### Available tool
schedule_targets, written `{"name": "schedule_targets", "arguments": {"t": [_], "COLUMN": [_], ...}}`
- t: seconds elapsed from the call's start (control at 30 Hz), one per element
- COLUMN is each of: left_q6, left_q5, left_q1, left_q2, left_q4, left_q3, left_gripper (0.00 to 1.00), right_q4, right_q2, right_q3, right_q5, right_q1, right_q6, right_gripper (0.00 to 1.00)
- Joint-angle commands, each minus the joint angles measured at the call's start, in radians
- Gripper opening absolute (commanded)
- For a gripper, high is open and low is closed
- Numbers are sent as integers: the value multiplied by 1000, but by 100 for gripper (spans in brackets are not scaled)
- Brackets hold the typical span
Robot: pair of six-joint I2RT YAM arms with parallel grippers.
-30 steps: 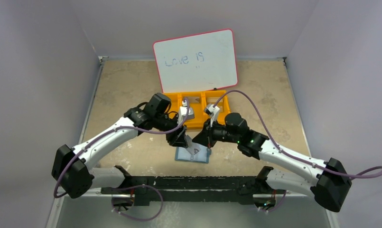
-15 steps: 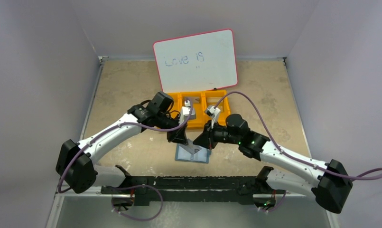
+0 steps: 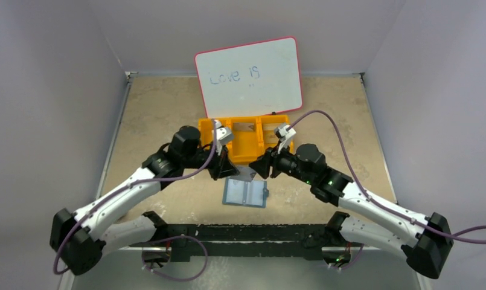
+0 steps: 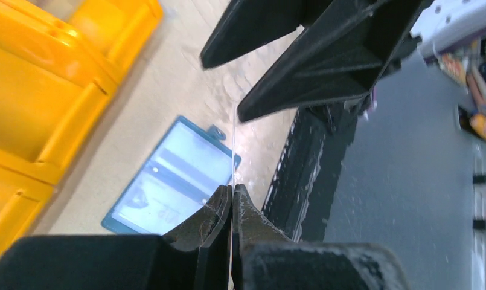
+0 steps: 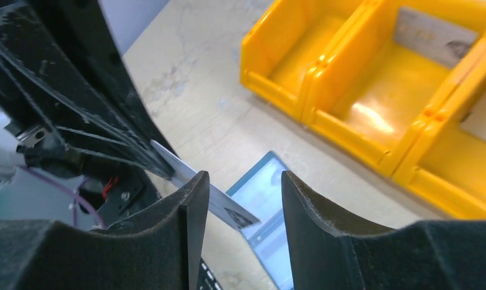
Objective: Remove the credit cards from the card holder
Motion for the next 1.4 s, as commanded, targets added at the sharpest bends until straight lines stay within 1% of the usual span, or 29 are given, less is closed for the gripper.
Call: {"name": "schedule_targets", "arguments": {"t": [0.0,0.03,0.07,0.1,0.13,0.2,0.23,0.27,0.3,0.33,0.4,0.47,0.53,0.57,0.6,0.63,0.7,0.77,0.83,0.9,0.97,1.03,1.13,1.23,1.33,1.37], "left_q6": [-211,-226,-256,-275,-288,-311,-319,-327,-331,-327,-318,-317,-316,-316,-318,-321,-327,-326,-326,-329,-326,-324,-330,-344,-345,-342], "left_q5": [-228,-242,-237,-228,-216,-193,-189,-185,-180,-179,-181,-182,-170,-161,-152,-145,-129,-121,-117,-111,-113,-114,-116,-106,-115,-123], "left_q1": [-2,-3,-3,-4,-4,-4,-3,-4,-3,-4,-4,-4,-4,-4,-3,-4,-4,-4,-4,-4,-4,-3,-4,-4,-3,-4], "left_q2": [-184,-204,-221,-231,-236,-241,-244,-249,-257,-266,-283,-288,-284,-280,-276,-272,-267,-265,-267,-271,-274,-278,-279,-274,-288,-296], "left_q4": [237,249,277,304,321,350,359,374,391,394,401,405,410,412,416,420,433,435,434,436,433,435,438,422,403,400], "left_q3": [-95,-115,-139,-158,-176,-200,-206,-214,-224,-230,-235,-235,-233,-233,-232,-231,-235,-234,-232,-228,-227,-229,-225,-202,-194,-196], "left_gripper": [0,0,0,0,0,0,0,0,0,0,0,0,0,0,0,0,0,0,0,0,0,0,0,0,0,0], "right_q4": [74,100,110,101,71,18,16,26,34,31,-35,-102,-186,-213,-218,-212,-230,-208,-194,-238,-321,-350,-373,-401,-418,-412], "right_q2": [-119,-140,-151,-149,-130,-63,-39,-20,-3,12,42,75,107,124,138,151,170,182,193,217,241,260,284,302,307,309], "right_q3": [38,39,48,67,95,159,174,188,202,217,261,298,331,349,373,379,400,406,408,433,466,478,486,497,501,501], "right_q5": [141,99,69,43,3,-182,-292,-421,-510,-550,-554,-521,-528,-514,-493,-493,-593,-637,-642,-693,-724,-740,-757,-767,-794,-803], "right_q1": [-2,-4,-5,-9,-24,-83,-117,-153,-177,-187,-189,-189,-189,-189,-189,-189,-189,-189,-189,-189,-189,-189,-188,-189,-189,-189], "right_q6": [-61,-88,-112,-128,-148,-182,-185,-189,-196,-203,-265,-337,-447,-494,-512,-523,-561,-578,-582,-583,-641,-670,-677,-679,-687,-688], "right_gripper": [52,55,59,66,69,70,75,88,98,100,96,93,90,89,89,86,80,76,75,73,71,68,57,51,48,46]}}
